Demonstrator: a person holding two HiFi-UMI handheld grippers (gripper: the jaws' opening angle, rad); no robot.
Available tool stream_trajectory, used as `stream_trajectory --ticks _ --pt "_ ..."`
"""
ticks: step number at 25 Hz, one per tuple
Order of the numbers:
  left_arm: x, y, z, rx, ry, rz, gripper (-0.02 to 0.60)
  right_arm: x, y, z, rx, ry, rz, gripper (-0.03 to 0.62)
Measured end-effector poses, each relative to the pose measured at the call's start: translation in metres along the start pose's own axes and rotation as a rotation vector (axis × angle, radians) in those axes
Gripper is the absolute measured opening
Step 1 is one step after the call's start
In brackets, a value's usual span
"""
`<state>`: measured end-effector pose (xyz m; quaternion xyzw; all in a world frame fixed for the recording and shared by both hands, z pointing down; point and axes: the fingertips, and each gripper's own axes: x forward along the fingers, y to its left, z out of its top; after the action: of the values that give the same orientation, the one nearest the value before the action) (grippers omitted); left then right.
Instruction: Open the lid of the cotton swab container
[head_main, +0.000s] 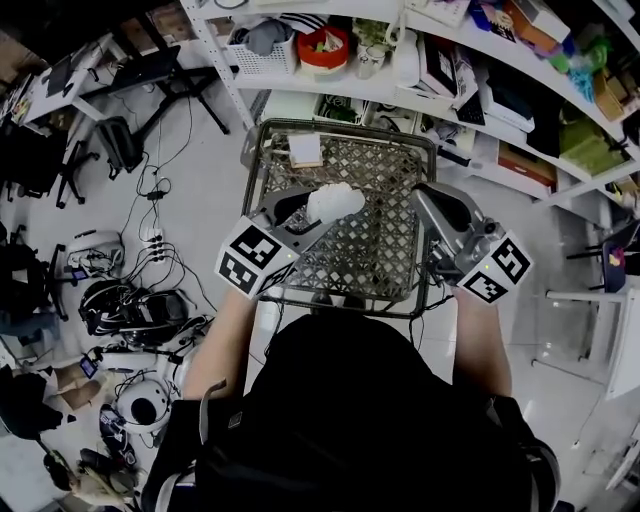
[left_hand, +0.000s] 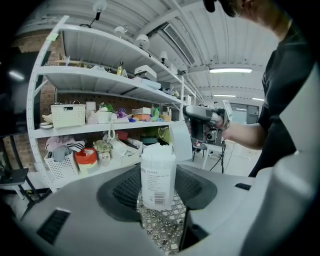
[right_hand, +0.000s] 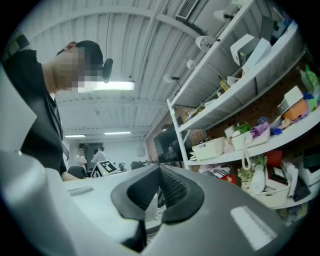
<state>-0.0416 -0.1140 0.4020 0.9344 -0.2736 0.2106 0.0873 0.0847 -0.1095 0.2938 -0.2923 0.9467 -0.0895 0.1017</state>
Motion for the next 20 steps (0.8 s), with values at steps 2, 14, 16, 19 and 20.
stream_trajectory --ticks 2,14,16,19,20 --pt "-0.002 0.011 0.002 -0.01 0.003 0.035 0.199 -0.008 -0.015 0.005 -0.047 0.019 -0.101 0.011" --pt "-0.026 0.075 0.04 -0.059 -0.09 0.269 0.199 -0.048 -0.07 0.018 -0.051 -0.004 -0.432 0.009" --pt "-0.029 0.077 0.043 -0.07 -0.105 0.287 0.199 -0.049 -0.07 0.015 -0.064 0.01 -0.439 0.009" --pt "-0.031 0.079 0.04 -0.084 -0.109 0.315 0.199 -0.05 -0.069 0.012 -0.077 0.024 -0.444 0.009" --pt "-0.032 0.079 0.039 -0.093 -0.113 0.323 0.199 -0.05 -0.07 0.011 -0.079 0.027 -0.449 0.008"
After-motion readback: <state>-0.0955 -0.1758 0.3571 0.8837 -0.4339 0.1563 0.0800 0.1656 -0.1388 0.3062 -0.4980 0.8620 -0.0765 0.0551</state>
